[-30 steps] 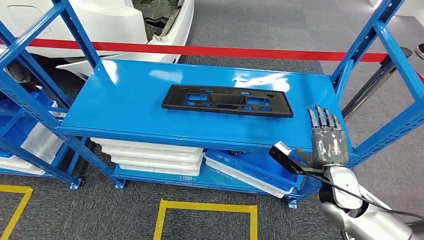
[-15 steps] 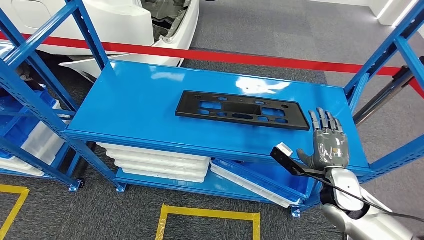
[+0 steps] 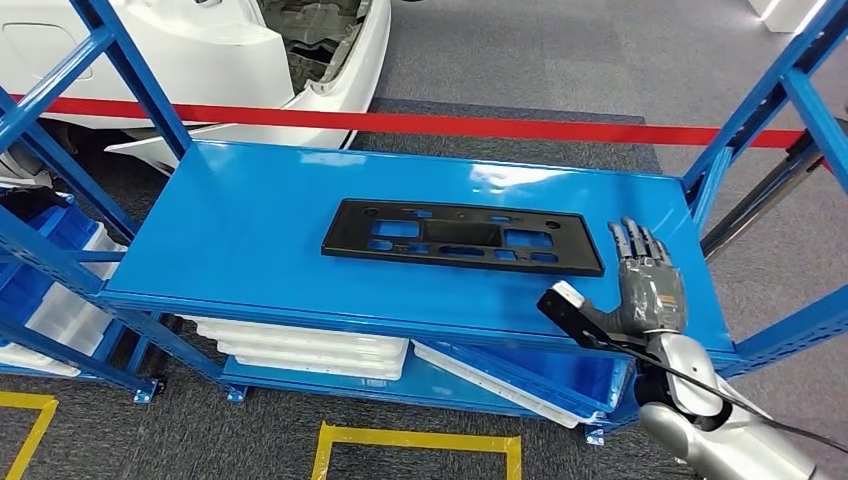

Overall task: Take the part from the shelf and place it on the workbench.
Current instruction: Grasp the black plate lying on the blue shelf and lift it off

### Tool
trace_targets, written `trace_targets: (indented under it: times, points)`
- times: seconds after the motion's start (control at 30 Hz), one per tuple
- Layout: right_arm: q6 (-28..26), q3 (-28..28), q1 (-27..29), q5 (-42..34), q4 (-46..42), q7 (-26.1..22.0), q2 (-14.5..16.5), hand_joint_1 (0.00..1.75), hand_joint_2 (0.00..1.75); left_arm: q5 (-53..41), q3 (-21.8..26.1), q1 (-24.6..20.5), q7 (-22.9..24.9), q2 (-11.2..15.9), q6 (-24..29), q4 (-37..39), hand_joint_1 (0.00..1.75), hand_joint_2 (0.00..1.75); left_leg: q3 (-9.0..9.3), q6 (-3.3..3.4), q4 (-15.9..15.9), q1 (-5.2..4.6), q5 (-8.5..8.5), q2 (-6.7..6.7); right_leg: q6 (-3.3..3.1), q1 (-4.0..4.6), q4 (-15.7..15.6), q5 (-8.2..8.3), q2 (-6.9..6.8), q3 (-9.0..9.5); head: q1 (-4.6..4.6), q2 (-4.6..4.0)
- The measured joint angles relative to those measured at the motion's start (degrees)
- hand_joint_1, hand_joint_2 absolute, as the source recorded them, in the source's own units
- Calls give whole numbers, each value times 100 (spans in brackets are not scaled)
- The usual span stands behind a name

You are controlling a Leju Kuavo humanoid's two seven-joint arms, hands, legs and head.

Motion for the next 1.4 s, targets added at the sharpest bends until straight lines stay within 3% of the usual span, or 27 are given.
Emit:
trace_targets:
  times: [0.03, 0.1, 0.17, 0.3, 0.33, 0.4, 0.47, 0.5, 0.53, 0.57, 0.63, 0.67, 0.8, 0.87, 0.93, 0.97, 1.0, 1.03, 1.1, 1.17, 1.3, 1.33, 1.4]
  points:
    - [-28, 1, 0, -150, 0, -68, 11, 0, 0, 4, 1, 3, 1, 0, 8, 0, 0, 0, 65, 14, -268, 0, 230, 0, 6, 1, 13, -26, 5, 28, -3, 0]
    - [-114, 3, -3, -469, 1, -226, 40, 0, 87, 11, 2, 3, -3, 0, 25, 0, 0, 0, 256, 56, -977, -7, 644, -1, 32, 4, 49, -82, 12, 77, -10, 0]
    - [-188, 8, -16, -613, 2, -315, 74, 0, 175, 14, 2, 9, -8, -2, 33, 0, 0, 0, 315, 83, -1314, -21, 771, -2, 79, 14, 83, -127, 17, 83, -18, 0]
    - [-158, 19, -40, -463, -5, -289, 109, 0, 175, 8, 2, 18, -9, -15, 32, -1, 0, 0, 353, 192, -1382, 4, 860, 9, 200, 10, 177, -246, 16, 73, 3, 0]
    - [-143, 24, -54, -425, -7, -270, 111, 0, 175, 6, 2, 14, -8, -19, 29, -1, 0, 0, 372, 218, -1404, 25, 878, 17, 238, 3, 358, -376, 14, 2, 30, 0]
    - [-119, 46, -75, -380, -7, -246, 124, 0, 175, 5, 2, 11, -7, -21, 25, -1, 0, 0, 389, 238, -1415, 37, 889, 24, 316, -28, 1012, -733, 10, -285, 94, 0]
    - [-99, 78, -74, -351, -7, -241, 145, 0, 175, 4, 2, 14, -7, -22, 23, -1, 0, 0, 391, 240, -1413, 38, 883, 26, 368, -68, 1533, -870, 10, -539, 114, 0]
    - [-82, 91, -75, -318, -7, -243, 152, 0, 175, 4, 2, 14, -7, -22, 20, 0, 0, 0, 398, 238, -1413, 40, 876, 23, 381, -84, 1522, -780, 9, -546, 119, 0]
    - [-53, 101, -84, -265, -7, -249, 156, 0, 175, 4, 2, 14, -7, -22, 15, 0, 0, 0, 410, 230, -1412, 45, 866, 19, 387, -97, 1297, -595, 8, -454, 125, 0]
    - [-14, 109, -102, -188, -8, -265, 157, 0, 175, 2, 2, 13, -7, -22, 9, 0, 0, 0, 428, 215, -1412, 50, 852, 14, 386, -106, 904, -368, 5, -287, 133, 0]
    - [89, 136, -166, 35, -19, -342, 158, 0, 175, -4, 2, 2, -3, -22, -3, -1, 0, 0, 443, 166, -1410, 44, 828, 7, 357, -83, 236, -105, 4, 4, 149, 0]
    - [147, 154, -204, 165, -31, -398, 158, 0, 175, -8, 2, -2, 2, -23, -7, -2, 0, 0, 441, 137, -1412, 39, 824, 6, 332, -66, 72, -76, 6, 68, 151, 0]
    - [543, 265, -405, 514, -71, -516, 157, 0, 175, -10, 2, -12, 27, -24, -22, -2, 0, 0, 444, 9, -1364, 38, 754, 7, 198, -60, -26, -71, 4, 97, 107, 0]
    - [754, 329, -538, 554, -83, -485, 157, 0, 175, -7, 2, -17, 31, -24, -28, -2, 0, 0, 260, -27, -910, 32, 466, 7, 125, -77, -69, -49, -14, 117, 54, 0]
    - [859, 395, -622, 585, -85, -463, 157, 0, 175, -3, 2, -9, 36, -24, -28, -2, 0, 0, -98, -38, -157, 27, 122, 7, 89, -57, -69, -55, -27, 118, 9, 0]
    - [884, 427, -641, 593, -85, -459, 157, 0, 175, -1, 2, -2, 39, -24, -28, -2, 0, 0, -231, -39, 112, 27, 52, 7, 84, -49, -65, -58, -32, 120, 2, 0]
    - [898, 456, -656, 595, -85, -457, 157, 0, 175, 1, 2, 5, 41, -24, -28, -1, 0, 0, -270, -35, 174, 27, 99, 8, 83, -44, -58, -62, -33, 122, -1, 0]
    - [908, 483, -675, 596, -85, -453, 157, 0, 175, 2, 2, 7, 43, -24, -28, -1, 0, 0, -204, -27, 15, 28, 249, 8, 86, -43, -48, -68, -31, 125, -3, 0]
    - [949, 533, -725, 610, -85, -447, 157, 0, 175, 2, 2, 4, 46, -24, -31, -1, 0, 0, 121, 1, -716, 33, 647, 6, 114, -42, -6, -98, -22, 131, -12, 0]
    - [1056, 586, -800, 609, -85, -453, 155, 0, 175, 3, 2, 2, 47, -24, -45, -2, 0, 0, 324, 34, -1230, 31, 827, 2, 161, -23, 65, -135, -6, 105, -11, 0]
    - [1052, 731, -993, 59, -85, -828, 156, 0, 175, 10, 2, 6, 48, -25, -72, 0, 0, 0, 327, 150, -1339, 23, 866, 12, 261, -37, 114, -174, 1, 74, 17, 0]
    - [965, 768, -1036, -196, -85, -997, 156, 0, 175, 11, 2, 0, 48, -26, -73, -1, 0, 0, 328, 181, -1357, 37, 884, 17, 287, -40, 237, -268, -4, 28, 37, 0]
    - [782, 835, -1105, -812, -85, -1334, 162, 0, 175, 16, 2, -7, 47, -26, -79, -1, 0, 0, 327, 214, -1372, 46, 903, 23, 339, -49, 816, -608, -12, -209, 82, 0]
